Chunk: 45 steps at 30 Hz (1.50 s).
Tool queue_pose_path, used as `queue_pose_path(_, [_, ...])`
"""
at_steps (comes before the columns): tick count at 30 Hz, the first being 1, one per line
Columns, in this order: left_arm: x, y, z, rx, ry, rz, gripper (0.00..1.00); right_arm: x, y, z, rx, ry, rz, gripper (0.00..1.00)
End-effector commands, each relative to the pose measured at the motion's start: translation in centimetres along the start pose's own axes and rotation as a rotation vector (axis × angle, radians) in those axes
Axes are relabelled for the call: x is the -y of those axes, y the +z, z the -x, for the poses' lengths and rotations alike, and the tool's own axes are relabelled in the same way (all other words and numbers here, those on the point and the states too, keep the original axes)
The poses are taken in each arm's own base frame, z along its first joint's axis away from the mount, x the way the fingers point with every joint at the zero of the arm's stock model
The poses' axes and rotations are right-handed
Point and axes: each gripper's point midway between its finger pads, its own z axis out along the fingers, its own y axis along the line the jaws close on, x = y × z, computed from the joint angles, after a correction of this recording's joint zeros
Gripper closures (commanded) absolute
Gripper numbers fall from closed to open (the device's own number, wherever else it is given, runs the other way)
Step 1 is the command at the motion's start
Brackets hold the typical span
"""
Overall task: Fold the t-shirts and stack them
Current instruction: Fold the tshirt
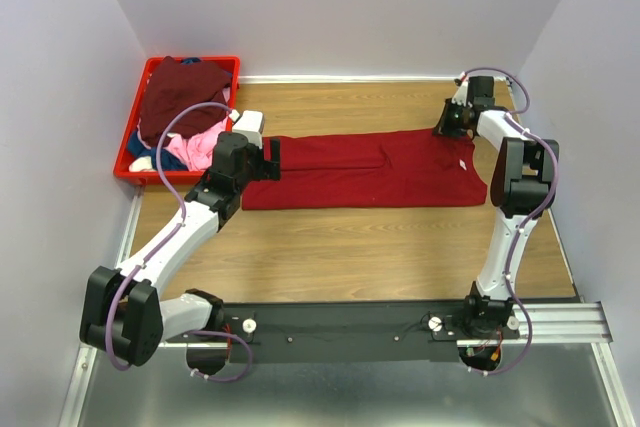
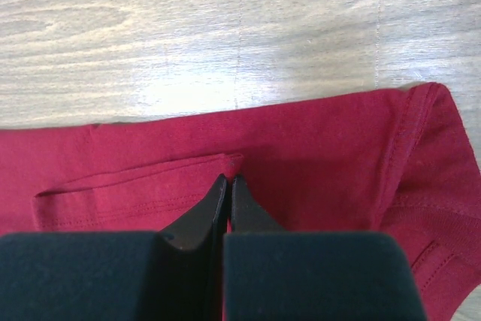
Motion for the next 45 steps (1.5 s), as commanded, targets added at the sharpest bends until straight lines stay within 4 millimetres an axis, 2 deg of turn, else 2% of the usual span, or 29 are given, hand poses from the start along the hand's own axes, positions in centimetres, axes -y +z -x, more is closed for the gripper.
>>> queue_pose_path(1, [0.4, 0.0, 0.9, 0.006, 0.010, -0.019, 0.05, 0.2, -0.2, 1.4, 0.025, -0.019, -0.011, 0.92])
queue_pose_path(13, [0.2, 0.2, 0.7, -0.002, 0.010, -0.010, 0.05, 0.6, 0.7, 2.1, 0.033, -0.017, -0.016, 0.89])
queue_pose_path(16, [0.2, 0.2, 0.6, -0.005, 0.012, -0.010, 0.05, 0.8, 1.1, 1.5, 0.018, -0.009, -0.021, 0.79])
queue_pose_path(17, [0.2, 0.3, 0.5, -0.009, 0.013, -0.011, 0.05, 0.9, 1.1, 1.5, 0.019, -0.005, -0.026, 0.73])
queue_pose_path(18, [0.2, 0.4, 0.3, -0.015, 0.013, -0.012, 0.05, 1.2, 1.0, 1.5, 0.021, -0.004, -0.045, 0.59])
queue_pose_path(19, [0.4, 0.4, 0.2, -0.018, 0.013, -0.016, 0.05, 1.2, 0.7, 1.7, 0.029, 0.009, -0.059, 0.50])
queue_pose_path(20, [0.3, 0.5, 0.1, -0.021, 0.013, -0.015, 0.05, 1.3, 0.3, 2.1, 0.041, 0.015, -0.074, 0.50])
queue_pose_path(21, [0.4, 0.6, 0.0, -0.026, 0.012, -0.015, 0.05, 1.4, -0.1, 2.5, 0.052, 0.020, -0.090, 0.44])
queue_pose_path(24, [0.5, 1.9, -0.7, -0.069, 0.016, -0.016, 0.05, 1.7, -3.2, 4.4, 0.126, 0.059, -0.172, 0.43])
queue_pose_path(26, [0.9, 2.6, -0.5, -0.098, 0.016, -0.024, 0.05, 1.6, -4.8, 4.8, 0.161, 0.130, -0.205, 0.43])
queue_pose_path(27, [1.3, 3.0, 0.5, -0.105, 0.018, -0.031, 0.05, 1.2, -6.4, 4.2, 0.167, 0.155, -0.212, 0.43])
queue_pose_path(28, [1.3, 4.2, -0.6, -0.157, 0.038, -0.028, 0.04, 1.0, -7.0, 3.6, 0.165, 0.183, -0.208, 0.43])
queue_pose_path(29, [1.4, 4.9, -0.6, -0.178, 0.049, -0.025, 0.04, 0.6, -7.5, 2.6, 0.158, 0.238, -0.201, 0.43])
queue_pose_path(30, [1.5, 6.4, -1.1, -0.236, 0.075, -0.002, 0.04, 0.2, -8.3, 0.4, 0.128, 0.271, -0.189, 0.43])
queue_pose_path(32, [1.4, 8.0, -1.9, -0.305, 0.123, 0.026, 0.04, -0.1, -8.7, -2.5, 0.084, 0.342, -0.185, 0.43])
queue_pose_path(33, [0.9, 8.3, -3.2, -0.377, 0.153, 0.058, 0.04, -0.1, -8.8, -3.6, 0.070, 0.360, -0.185, 0.43])
queue_pose_path(34, [1.4, 10.3, -3.7, -0.418, 0.172, 0.063, 0.04, -0.1, -9.2, -6.4, 0.028, 0.379, -0.189, 0.43])
queue_pose_path(36, [1.4, 11.3, -5.5, -0.507, 0.195, 0.070, 0.04, -0.2, -9.6, -8.4, 0.013, 0.407, -0.185, 0.43])
queue_pose_path(37, [1.9, 12.9, -6.4, -0.536, 0.202, 0.063, 0.06, -0.3, -9.8, -8.7, 0.027, 0.416, -0.176, 0.43])
queue_pose_path(38, [2.1, 13.5, -7.0, -0.559, 0.209, 0.055, 0.07, -0.4, -10.3, -10.3, 0.017, 0.435, -0.175, 0.43])
queue_pose_path(40, [2.5, 14.6, -8.2, -0.607, 0.216, 0.044, 0.07, -0.8, -10.4, -10.8, 0.031, 0.447, -0.153, 0.43])
queue_pose_path(43, [2.3, 15.6, -8.9, -0.627, 0.226, 0.061, 0.07, -0.8, -10.0, -12.2, 0.020, 0.461, -0.136, 0.43])
queue_pose_path(45, [2.0, 15.6, -9.7, -0.660, 0.235, 0.071, 0.07, -0.4, -9.0, -13.0, -0.005, 0.469, -0.147, 0.43])
